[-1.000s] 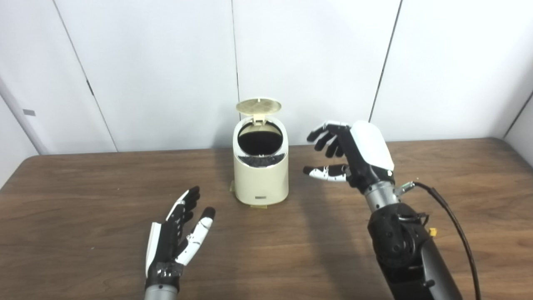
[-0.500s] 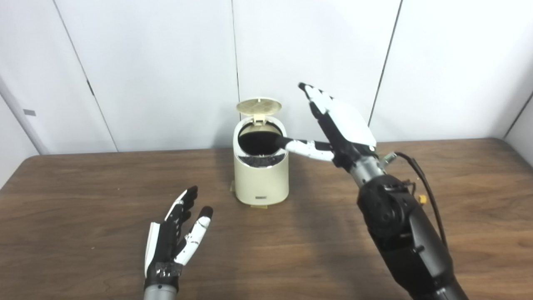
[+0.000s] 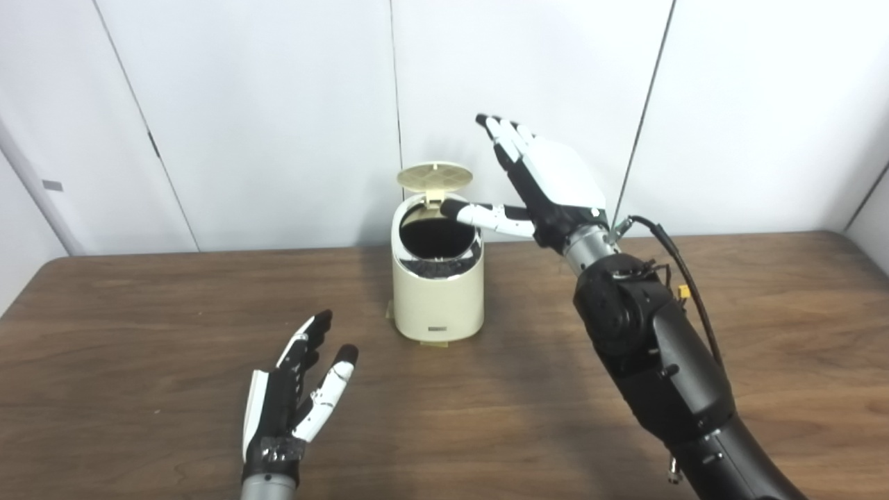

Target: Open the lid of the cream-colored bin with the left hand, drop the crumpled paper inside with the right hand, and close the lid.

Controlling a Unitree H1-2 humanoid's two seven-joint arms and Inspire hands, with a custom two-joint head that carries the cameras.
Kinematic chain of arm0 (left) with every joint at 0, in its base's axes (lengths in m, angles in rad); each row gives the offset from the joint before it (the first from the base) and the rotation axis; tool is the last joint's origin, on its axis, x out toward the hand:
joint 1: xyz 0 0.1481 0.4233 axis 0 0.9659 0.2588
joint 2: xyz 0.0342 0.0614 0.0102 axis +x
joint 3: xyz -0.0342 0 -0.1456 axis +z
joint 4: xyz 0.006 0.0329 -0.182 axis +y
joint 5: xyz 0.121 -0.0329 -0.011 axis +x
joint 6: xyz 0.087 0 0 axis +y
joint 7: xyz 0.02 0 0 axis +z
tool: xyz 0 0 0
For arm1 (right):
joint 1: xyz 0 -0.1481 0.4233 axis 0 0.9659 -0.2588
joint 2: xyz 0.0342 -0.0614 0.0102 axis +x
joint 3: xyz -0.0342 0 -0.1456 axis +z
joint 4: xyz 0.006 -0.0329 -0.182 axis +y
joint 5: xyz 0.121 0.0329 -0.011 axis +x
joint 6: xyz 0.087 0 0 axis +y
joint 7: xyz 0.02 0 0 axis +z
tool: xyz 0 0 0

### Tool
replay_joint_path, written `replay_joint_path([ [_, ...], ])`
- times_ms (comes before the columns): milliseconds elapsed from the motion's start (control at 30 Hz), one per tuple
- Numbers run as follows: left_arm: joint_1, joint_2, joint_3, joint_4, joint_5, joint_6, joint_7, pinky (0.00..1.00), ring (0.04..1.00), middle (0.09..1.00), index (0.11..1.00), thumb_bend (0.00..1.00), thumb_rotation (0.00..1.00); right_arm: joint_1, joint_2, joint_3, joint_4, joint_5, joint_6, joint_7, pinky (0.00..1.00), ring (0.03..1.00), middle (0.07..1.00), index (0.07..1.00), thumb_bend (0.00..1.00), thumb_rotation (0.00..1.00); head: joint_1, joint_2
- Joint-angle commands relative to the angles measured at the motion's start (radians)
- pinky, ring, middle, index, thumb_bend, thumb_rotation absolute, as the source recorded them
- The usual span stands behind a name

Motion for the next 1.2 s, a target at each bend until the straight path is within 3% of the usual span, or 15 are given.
replay_joint_path([
  [0, -0.024, -0.006, -0.002, -0.029, 0.012, -0.025, 0.01, 0.92, 0.921, 0.904, 0.918, 0.62, 0.66, -0.02, -0.004, -0.03, -0.065, -0.012, 0.009, -0.031, 0.95, 1.0, 1.0, 1.0, 0.59, 1.0, -0.001, 0.001],
  [233, -0.03, -0.001, 0.009, -0.032, 0.003, -0.024, 0.009, 0.92, 0.918, 0.901, 0.919, 0.62, 0.65, 0.126, -0.022, -0.113, -0.21, -0.008, 0.081, -0.005, 0.8, 0.976, 1.0, 1.0, 0.59, 1.0, -0.02, 0.006],
  [333, -0.033, 0.001, 0.011, -0.034, 0.009, -0.019, 0.009, 0.92, 0.916, 0.897, 0.915, 0.62, 0.66, 0.211, -0.027, -0.157, -0.284, 0.036, 0.085, 0.002, 0.82, 0.966, 1.0, 1.0, 0.57, 1.0, -0.027, 0.005],
  [533, -0.043, 0.01, 0.024, -0.036, 0.005, -0.017, 0.007, 0.91, 0.913, 0.891, 0.911, 0.63, 0.67, 0.333, 0.028, -0.29, -0.373, 0.275, 0.146, 0.056, 0.85, 0.933, 0.974, 1.0, 0.55, 1.0, -0.036, 0.009],
  [667, -0.042, 0.014, 0.03, -0.039, 0.002, -0.02, 0.005, 0.9, 0.907, 0.889, 0.909, 0.63, 0.68, 0.381, 0.092, -0.372, -0.366, 0.443, 0.164, 0.085, 0.82, 0.91, 0.967, 0.996, 0.62, 1.0, -0.04, 0.013],
  [900, -0.04, 0.021, 0.034, -0.038, 0.005, -0.019, 0.003, 0.91, 0.916, 0.891, 0.911, 0.65, 0.69, 0.455, 0.181, -0.375, -0.353, 0.639, 0.132, 0.038, 0.86, 0.947, 0.985, 0.994, 0.63, 1.0, -0.047, 0.021],
  [1067, -0.041, 0.022, 0.034, -0.035, 0.001, -0.022, 0.003, 0.89, 0.892, 0.88, 0.912, 0.61, 0.6, 0.487, 0.215, -0.328, -0.323, 0.67, 0.13, 0.008, 0.83, 0.905, 0.955, 0.994, 0.61, 1.0, -0.039, 0.024],
  [1167, -0.053, 0.027, 0.04, -0.035, 0.0, -0.017, 0.002, 0.91, 0.907, 0.886, 0.916, 0.63, 0.65, 0.492, 0.263, -0.346, -0.3, 0.729, 0.153, -0.022, 0.91, 0.93, 0.967, 0.999, 0.62, 1.0, -0.035, 0.028],
])
